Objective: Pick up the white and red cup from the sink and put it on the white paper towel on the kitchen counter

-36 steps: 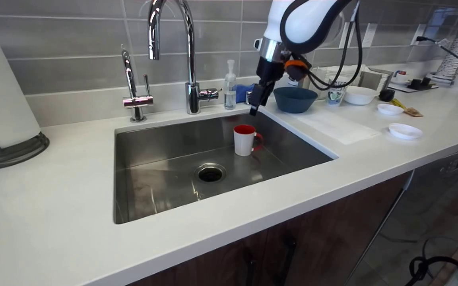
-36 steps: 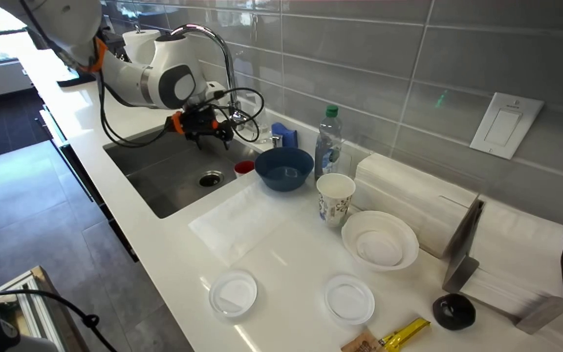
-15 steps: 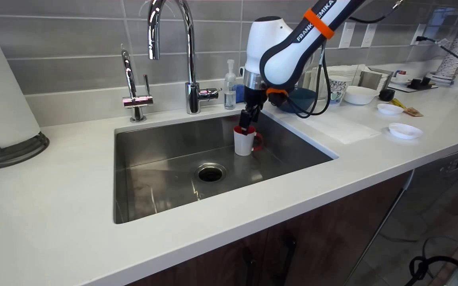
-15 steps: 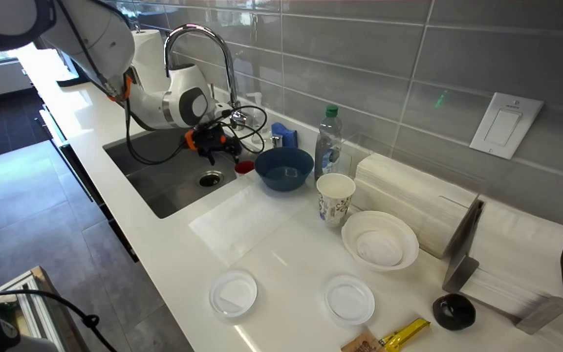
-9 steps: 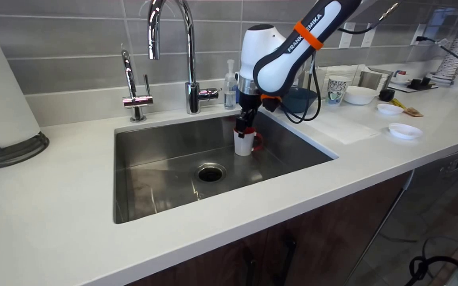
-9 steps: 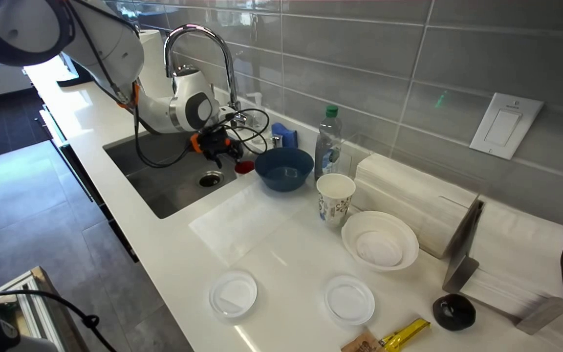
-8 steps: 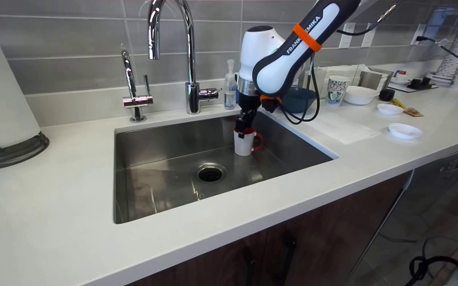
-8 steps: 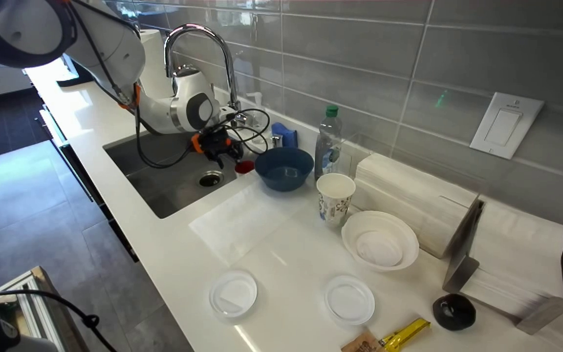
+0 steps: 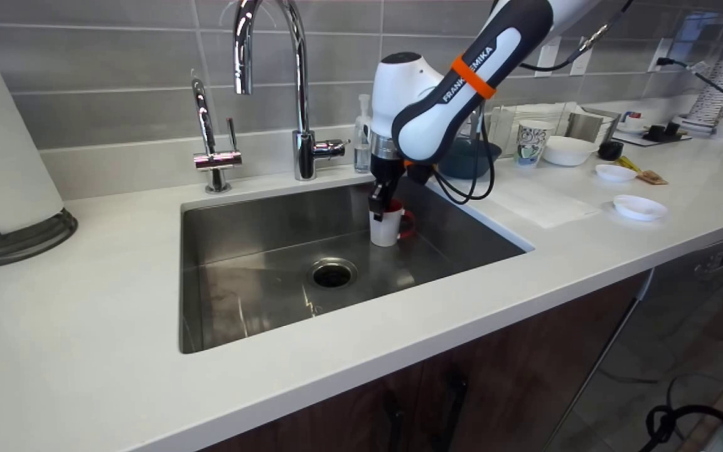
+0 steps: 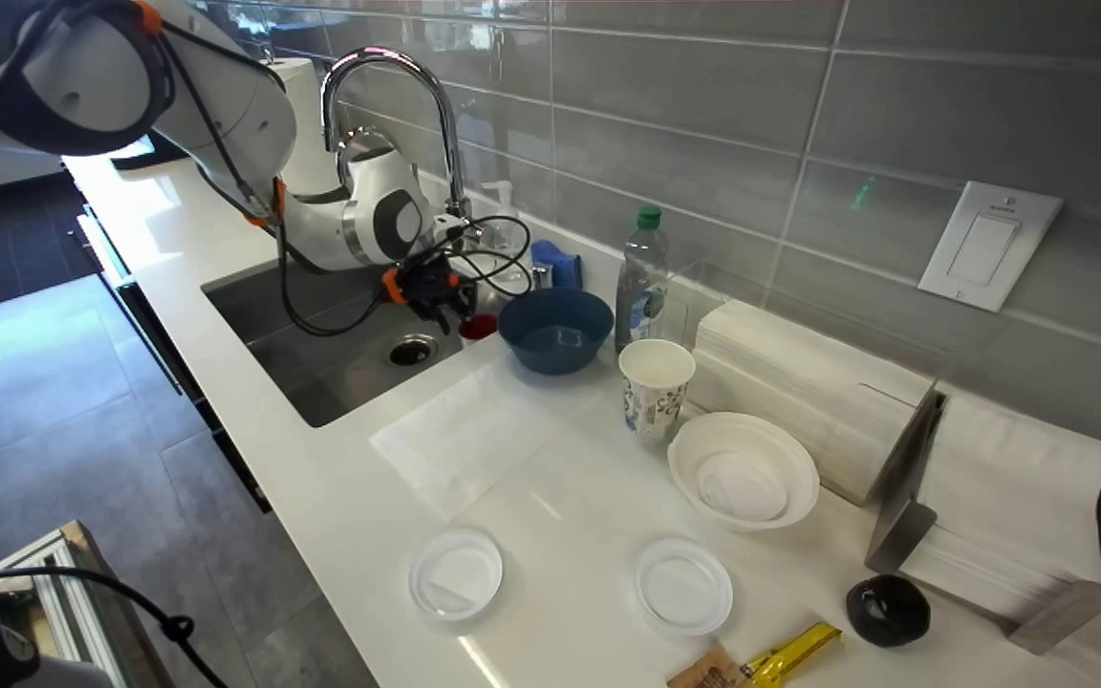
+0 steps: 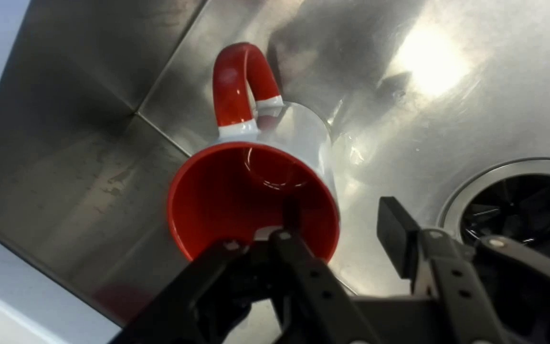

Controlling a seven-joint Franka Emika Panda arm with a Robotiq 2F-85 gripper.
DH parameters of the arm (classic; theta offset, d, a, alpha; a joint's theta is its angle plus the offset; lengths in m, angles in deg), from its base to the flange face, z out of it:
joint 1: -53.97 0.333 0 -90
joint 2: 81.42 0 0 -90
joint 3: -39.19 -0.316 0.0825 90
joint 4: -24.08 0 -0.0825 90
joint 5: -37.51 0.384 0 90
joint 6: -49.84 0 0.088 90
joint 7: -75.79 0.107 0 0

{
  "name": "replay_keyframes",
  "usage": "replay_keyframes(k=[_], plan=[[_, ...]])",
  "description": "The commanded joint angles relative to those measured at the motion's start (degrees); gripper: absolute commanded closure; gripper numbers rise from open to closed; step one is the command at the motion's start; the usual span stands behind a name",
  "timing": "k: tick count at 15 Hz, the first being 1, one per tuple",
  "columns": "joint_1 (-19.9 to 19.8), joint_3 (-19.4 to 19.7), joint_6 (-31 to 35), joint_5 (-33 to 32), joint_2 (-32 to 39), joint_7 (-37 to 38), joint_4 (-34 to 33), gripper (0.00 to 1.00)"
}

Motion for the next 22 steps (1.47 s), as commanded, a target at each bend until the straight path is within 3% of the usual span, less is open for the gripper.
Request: replay_keyframes(k=[1,4,5,6,8,9,12,22], plan=[[1.2,1.02,-1.36,-1.87,2.1,0.76,-3.17,0.6],[1.44,0.98,-1.79,-1.9,1.9,0.88,-3.26,0.66],[1.55,0.98,-2.15,-1.86,1.86,1.02,-3.3,0.74],[1.6,0.94,-2.34,-1.82,1.77,1.09,-3.25,0.73],[1.64,0.86,-3.25,-1.65,1.75,1.16,-3.43,0.86],[1.51,0.76,-3.49,-1.56,1.82,1.04,-3.52,0.86],[1.31,0.84,-3.76,-1.64,1.88,1.02,-3.79,0.99],[2.2,1.75,-3.11,-2.18,-1.55,3.16,-1.11,0.98]])
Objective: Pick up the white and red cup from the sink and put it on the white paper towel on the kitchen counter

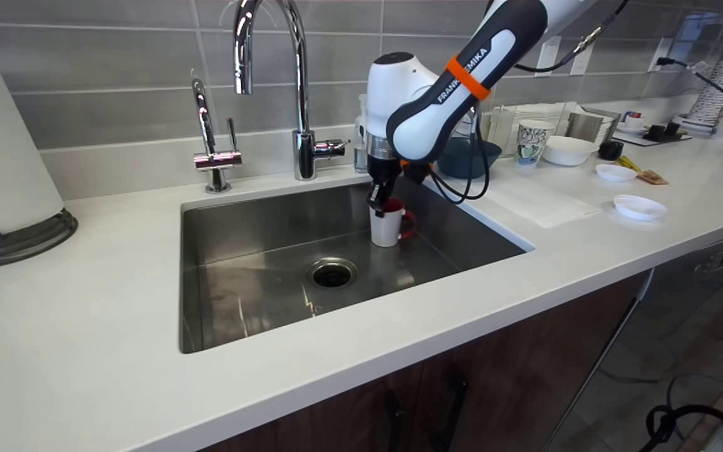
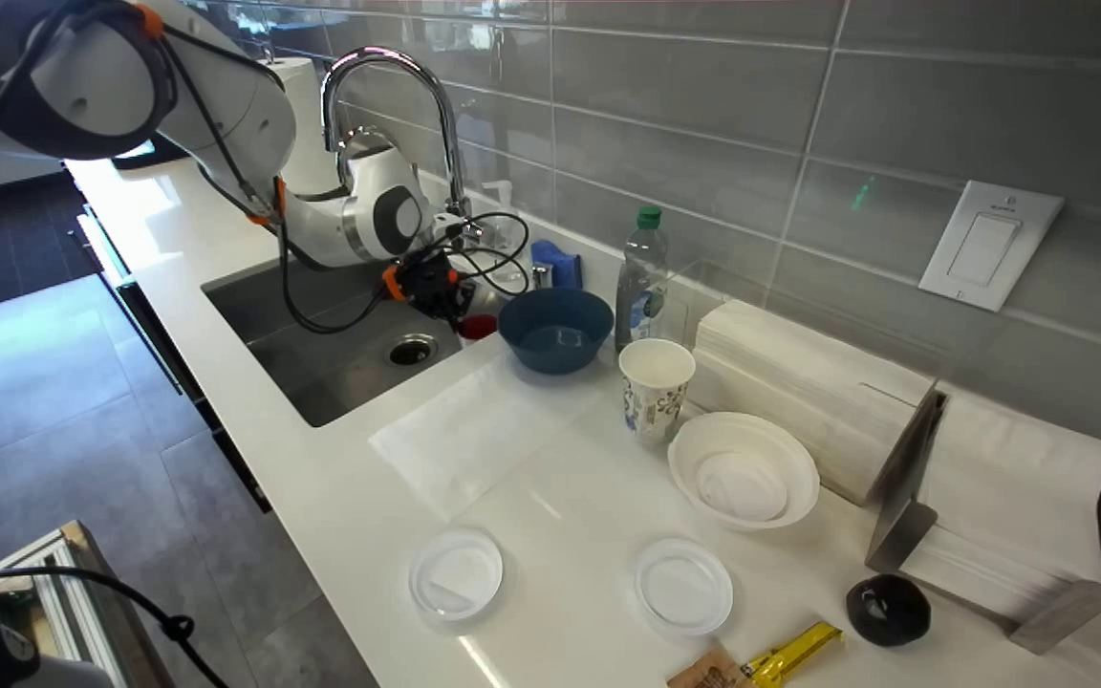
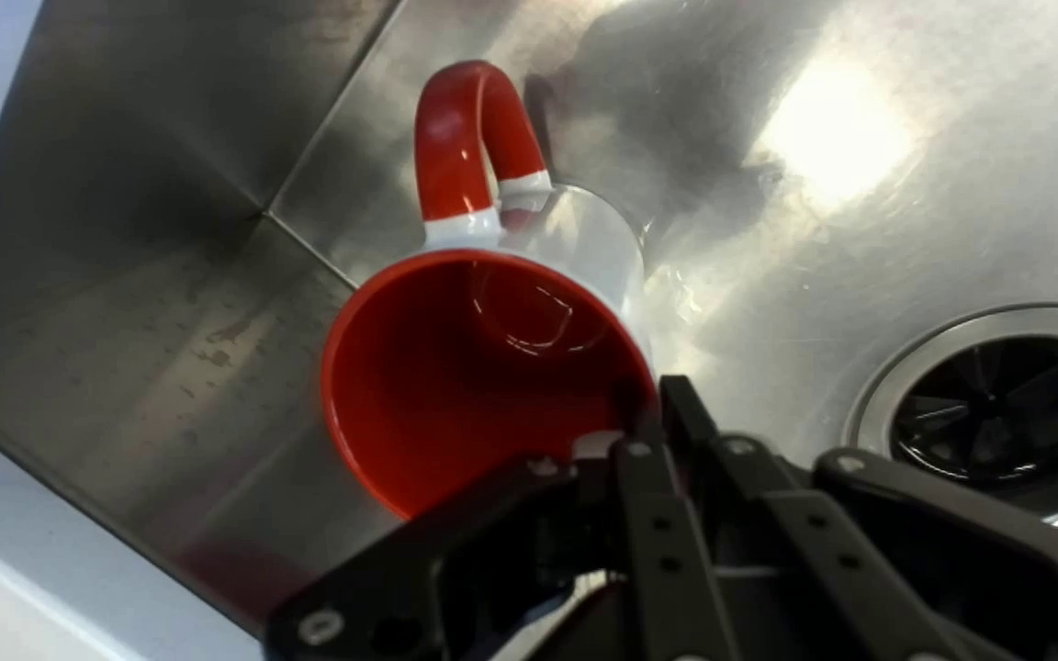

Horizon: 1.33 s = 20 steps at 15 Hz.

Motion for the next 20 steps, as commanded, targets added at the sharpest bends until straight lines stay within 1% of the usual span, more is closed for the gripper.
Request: replay_keyframes(k=[1,5,11,14,17,20], plan=[[1.73,1.66,-0.5,-2.13,-2.85,3.18,1.28,0.98],[3.38,3.36,-0.3,-3.84,-3.21,5.66,1.01,0.98],[4.9,3.3,-1.32,-3.73,-5.13,8.75,3.17,0.98],[6.65,4.09,-1.36,-4.73,-7.55,11.56,6.04,0.98],[9.07,5.86,-1.38,-7.52,-11.7,15.89,10.85,0.98],[10.55,6.98,-2.43,-10.53,-16.85,19.96,15.79,0.98]])
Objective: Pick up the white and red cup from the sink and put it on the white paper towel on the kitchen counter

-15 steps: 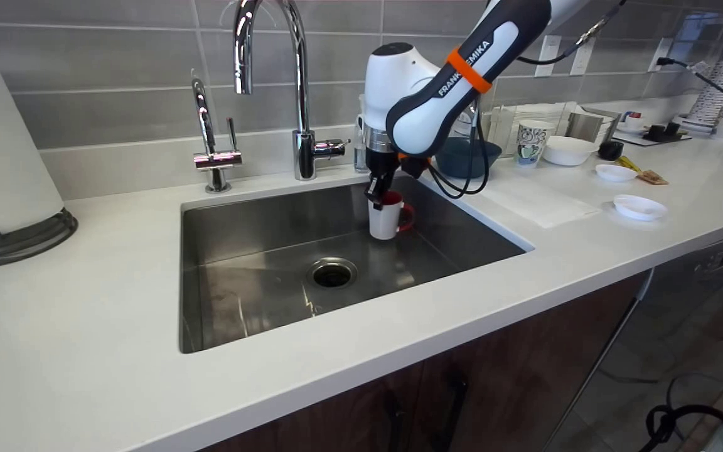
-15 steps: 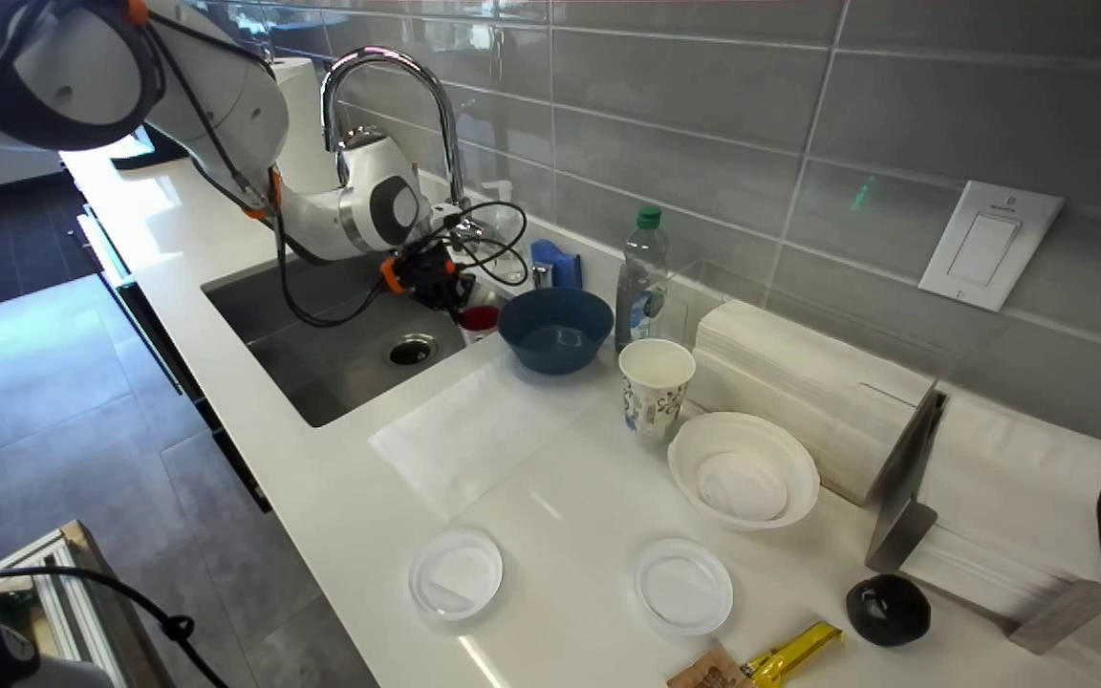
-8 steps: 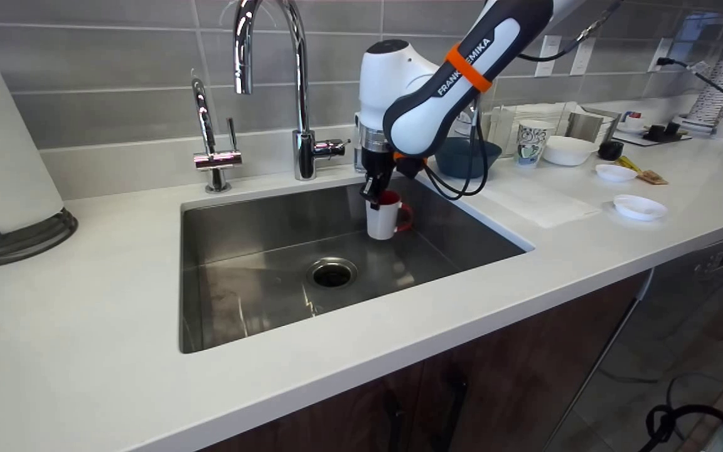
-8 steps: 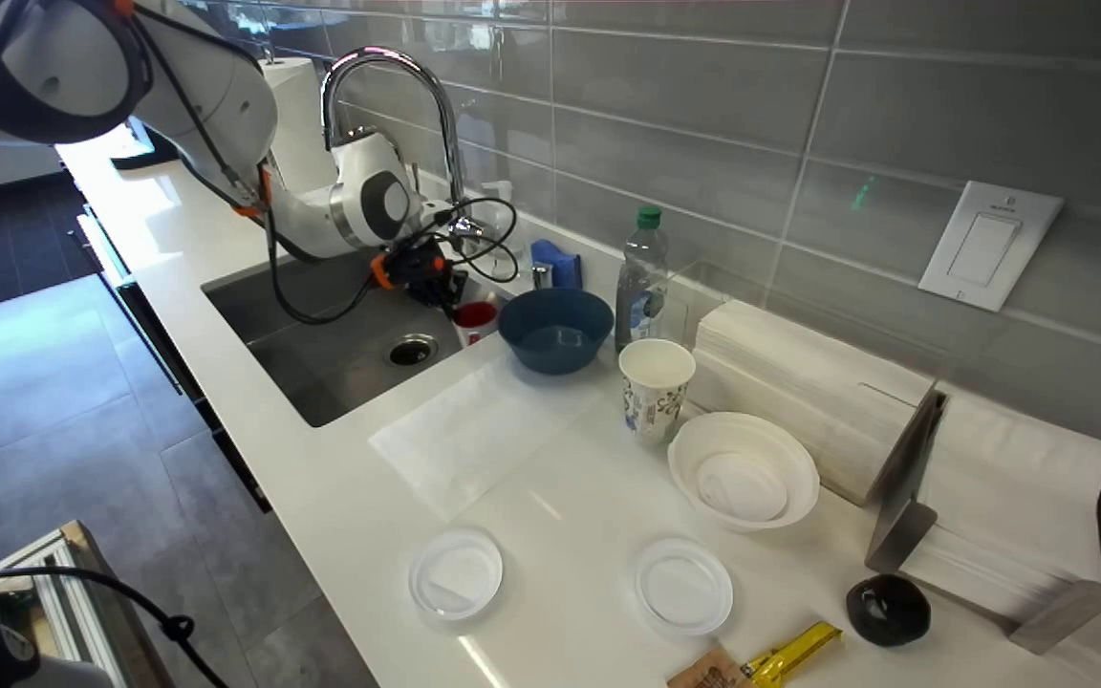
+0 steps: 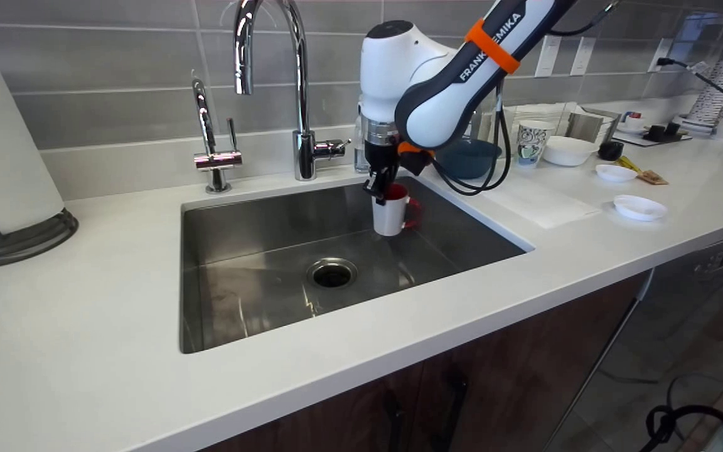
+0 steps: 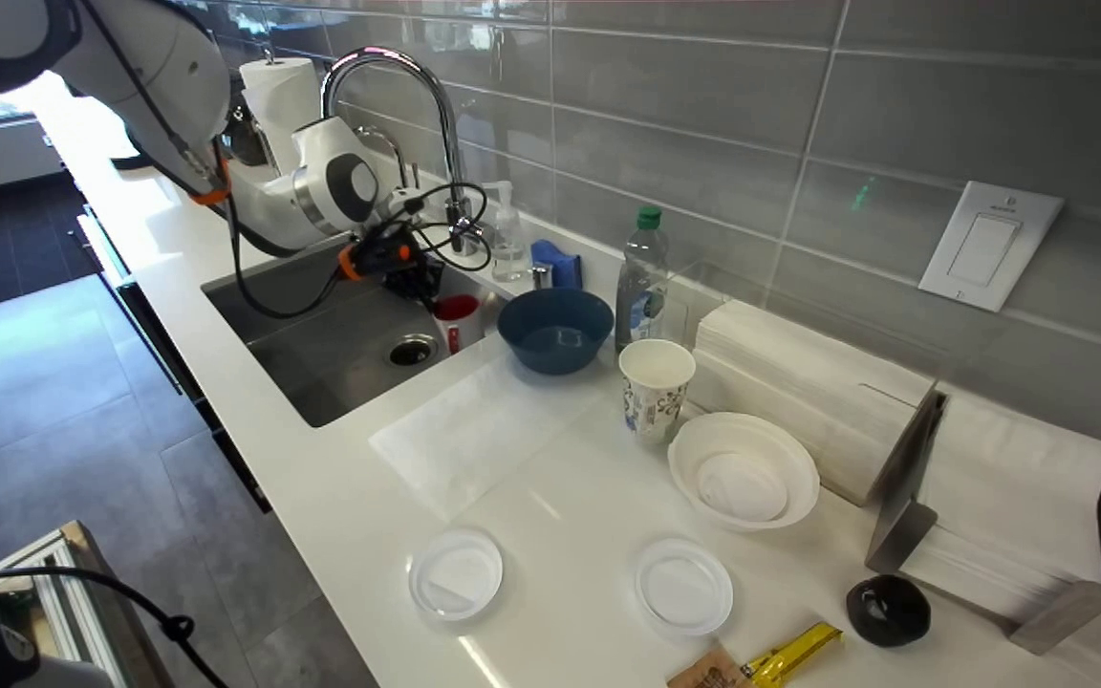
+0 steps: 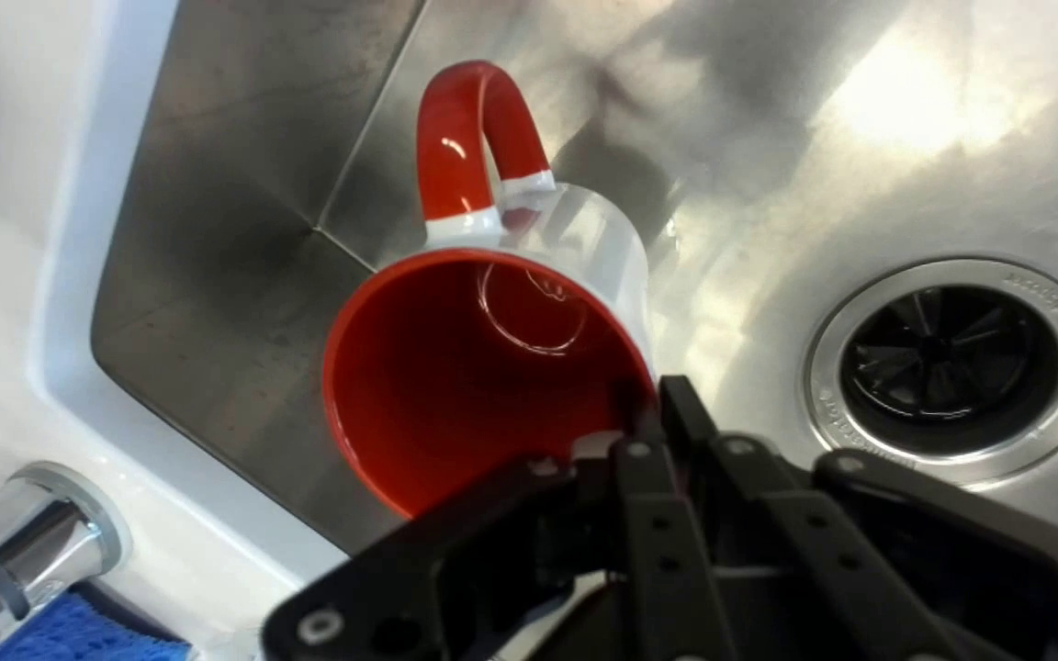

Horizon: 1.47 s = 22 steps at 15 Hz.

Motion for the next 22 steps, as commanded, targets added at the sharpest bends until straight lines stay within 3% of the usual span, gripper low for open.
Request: replay_keyframes(k=[1,6,11,17,22], plan=[[1.79,1.43,-1.96,-4.59,-9.9,5.14,9.08,0.98],[0.47,-0.16,-5.69,-8.21,-20.42,10.16,15.75,0.98],[-3.14,-4.46,-9.62,-7.7,-31.2,14.57,21.68,0.98],[-11.73,-9.09,-7.96,-4.1,-43.09,15.81,32.34,0.98],[-20.16,-8.32,-4.39,1.49,-49.14,11.51,38.72,0.98]])
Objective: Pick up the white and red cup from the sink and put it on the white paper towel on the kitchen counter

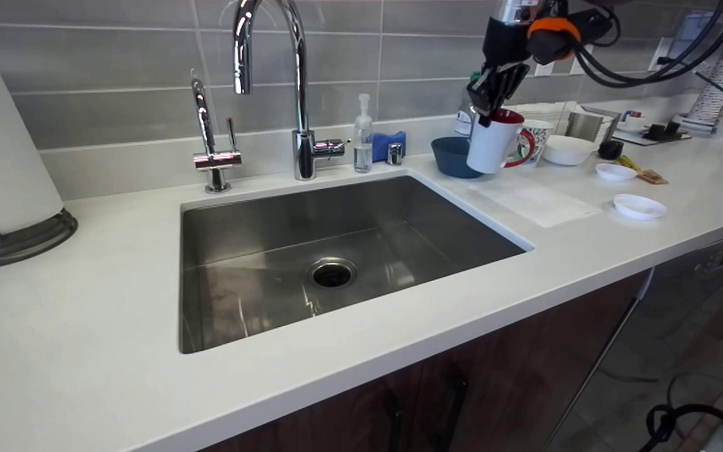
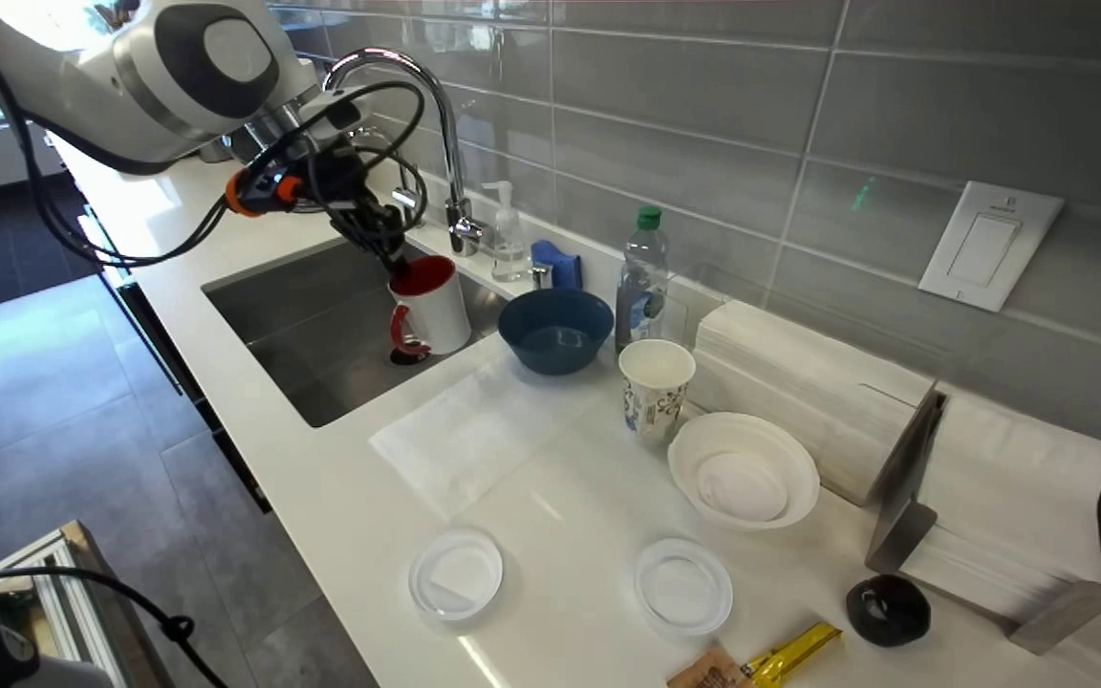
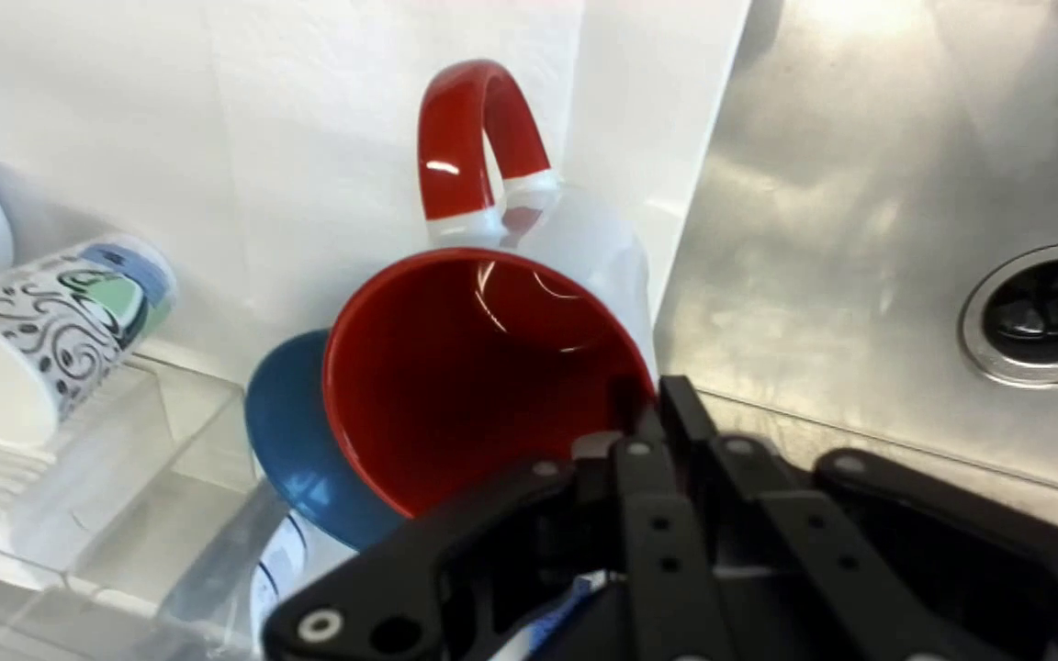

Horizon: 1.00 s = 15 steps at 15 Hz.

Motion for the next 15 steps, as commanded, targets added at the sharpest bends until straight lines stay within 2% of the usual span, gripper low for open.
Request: replay_keyframes(k=[1,6,11,15], plan=[[-6.17,0.17,3.85,5.36,-5.73,-4.74,5.42,0.98],[-11.45,1.87,7.91,11.92,-3.86,-12.1,6.24,0.98],[-12.51,2.78,9.53,19.09,0.1,-18.78,5.26,0.98],[-13.15,2.77,10.71,19.0,3.18,-19.81,4.83,0.98]])
